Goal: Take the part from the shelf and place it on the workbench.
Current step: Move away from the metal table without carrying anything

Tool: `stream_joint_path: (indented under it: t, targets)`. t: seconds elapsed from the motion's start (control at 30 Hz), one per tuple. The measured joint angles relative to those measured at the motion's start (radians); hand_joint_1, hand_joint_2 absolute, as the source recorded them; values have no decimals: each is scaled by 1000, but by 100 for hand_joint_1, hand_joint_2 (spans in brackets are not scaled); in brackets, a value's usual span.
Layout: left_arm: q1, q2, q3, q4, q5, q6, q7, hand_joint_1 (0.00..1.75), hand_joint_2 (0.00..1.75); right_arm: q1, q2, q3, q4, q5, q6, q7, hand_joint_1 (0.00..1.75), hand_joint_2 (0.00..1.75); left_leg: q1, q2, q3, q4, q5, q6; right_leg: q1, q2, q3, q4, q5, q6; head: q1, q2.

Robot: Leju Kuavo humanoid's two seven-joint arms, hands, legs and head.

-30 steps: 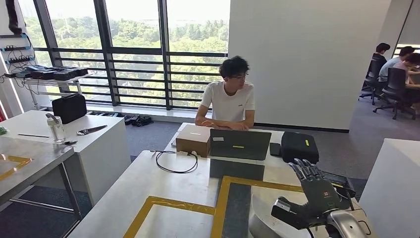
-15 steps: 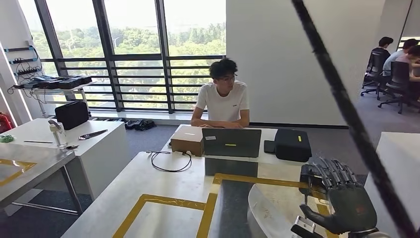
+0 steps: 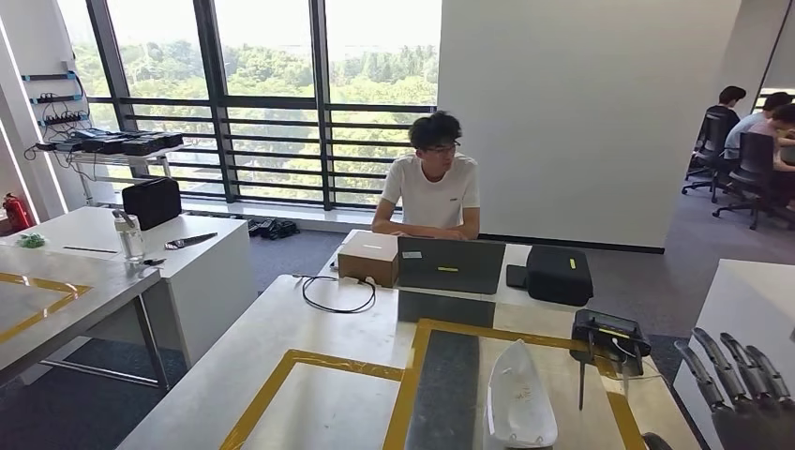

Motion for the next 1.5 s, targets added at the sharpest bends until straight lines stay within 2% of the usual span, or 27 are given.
stream_joint_path:
  t: [0.07, 0.1, 0.2, 0.27, 0.37, 0.43, 0.5, 0.53, 0.57, 0.6, 0.63, 0.73, 0.77, 0.83, 0.9, 0.93, 1.0, 1.03, 1.07, 1.1, 1.13, 1.2, 1.27, 1.37, 1.4, 1.43, 1.5]
  targets:
    - [0, -7, -2, 2, -2, -1, 4, 0, 175, 11, -30, -50, -6, -58, 34, -32, 0, 0, 1, 3, -25, 5, 15, -2, -3, 0, 3, 57, -17, 7, 1, 0]
    - [0, -12, -3, 3, -3, 1, 11, 0, 175, 11, -45, -73, -6, -78, 48, -43, 0, 0, 2, 5, -37, 8, 22, -4, -5, 0, 31, 33, 0, 10, 1, 0]
    - [-2, -29, -6, 7, -4, 9, 38, 0, 175, 9, -78, -127, -5, -102, 73, -61, 0, 0, 5, 9, -66, 20, 38, -16, -8, 1, 172, -164, 49, 10, 2, 0]
    - [-2, -43, -6, 8, 0, 19, 50, 0, 175, -2, -91, -148, 4, -105, 83, -68, 0, 0, 4, 9, -72, 23, 49, -28, -2, 3, 205, -223, 52, -3, 1, 0]
    - [-2, -67, -6, 12, -7, 38, 73, 0, 175, 2, -96, -169, 20, -90, 75, -67, 0, 0, 5, 6, -80, 27, 55, -46, -2, -1, 193, -229, 73, -27, 1, 0]
    - [1, -80, -7, 15, -19, 45, 93, 0, 175, 38, -92, -193, 18, -76, 59, -66, 0, 0, 7, 2, -103, 82, -4, -54, -6, -8, 181, -236, 92, -40, 0, 0]
    - [5, -89, -7, 17, -26, 52, 105, 0, 175, 79, -81, -220, 7, -61, 50, -72, 0, 0, 9, 1, -137, 204, -95, -60, -4, -13, 160, -236, 108, -45, -1, 0]
    - [6, -91, -7, 18, -28, 55, 109, 0, 175, 97, -74, -230, 1, -54, 49, -75, 0, 0, 9, 1, -146, 260, -122, -62, -4, -13, 148, -235, 116, -45, -1, 0]
    - [7, -94, -7, 18, -30, 57, 111, 0, 175, 112, -67, -239, -5, -49, 48, -78, 0, 0, 9, 1, -143, 290, -128, -62, -4, -14, 136, -234, 125, -44, -1, 0]
    - [8, -96, -8, 19, -32, 58, 112, 0, 175, 124, -61, -246, -10, -45, 48, -79, 0, 0, 9, 1, -122, 282, -114, -62, -4, -13, 124, -233, 133, -42, -1, 0]
    - [8, -98, -8, 19, -32, 58, 113, 0, 175, 134, -56, -253, -14, -41, 49, -78, 0, 0, 9, 1, -82, 236, -90, -60, -4, -13, 114, -232, 140, -40, -1, 0]
    - [6, -103, -9, 19, -37, 60, 108, 0, 175, 167, -45, -280, -37, -38, 56, -75, 0, 0, 7, -5, 57, 37, -63, -48, -3, -12, 96, -228, 159, -26, -2, 0]
    - [6, -104, -12, 19, -40, 60, 104, 0, 175, 187, -42, -294, -51, -43, 60, -76, 0, 0, 4, -7, 75, 6, -67, -44, -3, -13, 94, -228, 165, -20, -1, 0]
    - [9, -105, -17, 19, -47, 58, 93, 0, 175, 234, -35, -325, -83, -54, 70, -86, 0, 0, -1, -9, 71, -5, -60, -31, -5, -15, 92, -231, 176, -8, -1, 0]
    - [10, -105, -22, 19, -52, 52, 82, 0, 175, 274, -23, -355, -113, -54, 81, -99, 0, 0, -1, -6, 59, -11, -46, -13, -9, -12, 81, -210, 151, 1, 0, 0]
    - [10, -104, -24, 19, -54, 50, 78, 0, 175, 286, -17, -367, -124, -50, 85, -104, 0, 0, 0, -2, 53, -14, -38, -5, -10, -10, 68, -176, 116, 4, 0, 0]
    - [8, -102, -30, 19, -56, 47, 73, 0, 175, 297, -4, -380, -136, -35, 88, -112, 0, 0, -2, 5, 35, -12, -23, 4, -10, -8, 32, -58, 24, 8, 0, 0]
    - [7, -102, -33, 19, -58, 47, 72, 0, 175, 300, 3, -383, -138, -30, 87, -115, 0, 0, -4, 8, 24, -10, -15, 5, -10, -7, 18, 1, -5, 9, 1, 0]
    - [7, -102, -36, 19, -62, 47, 71, 0, 175, 303, 10, -384, -139, -25, 85, -118, 0, 0, -5, 10, 12, -7, -8, 5, -9, -7, 16, 39, -13, 9, 1, 0]
    - [6, -102, -40, 19, -68, 47, 71, 0, 175, 305, 17, -384, -140, -22, 82, -119, 0, 0, -6, 12, -1, -3, -1, 5, -9, -7, 31, 42, -1, 7, 1, 0]
    - [6, -102, -43, 19, -72, 46, 70, 0, 175, 306, 22, -383, -140, -20, 79, -121, 0, 0, -6, 13, -14, 2, 5, 4, -7, -7, 65, 8, 25, 4, 2, 0]
    - [4, -102, -48, 19, -76, 46, 70, 0, 175, 305, 31, -381, -140, -21, 73, -126, 0, 0, -7, 13, -33, 11, 15, -1, -2, -7, 164, -129, 57, -6, 2, 0]
    - [2, -100, -50, 19, -75, 47, 70, 0, 175, 301, 39, -370, -138, -22, 63, -131, 0, 0, -7, 13, -42, 14, 27, -11, 6, -6, 223, -226, 56, -16, 2, 0]
    - [1, -90, -50, 19, -68, 54, 67, 0, 175, 269, 56, -327, -116, -1, 37, -130, 0, 0, -3, 12, -48, 12, 43, -31, 11, -7, 220, -250, 70, -34, 2, 0]
    - [1, -87, -50, 19, -64, 56, 64, 0, 175, 253, 64, -306, -104, 8, 26, -129, 0, 0, -2, 9, -55, 21, 32, -36, 9, -8, 214, -254, 81, -40, 2, 0]
    - [1, -83, -50, 18, -58, 58, 59, 0, 175, 240, 72, -284, -93, 14, 15, -127, 0, 0, -1, 5, -65, 47, 4, -42, 7, -9, 207, -259, 93, -47, 1, 0]
    - [1, -74, -50, 18, -43, 59, 49, 0, 175, 222, 88, -243, -73, 20, -8, -125, 0, 0, 1, -2, -98, 149, -85, -51, 5, -11, 185, -261, 113, -54, -2, 0]
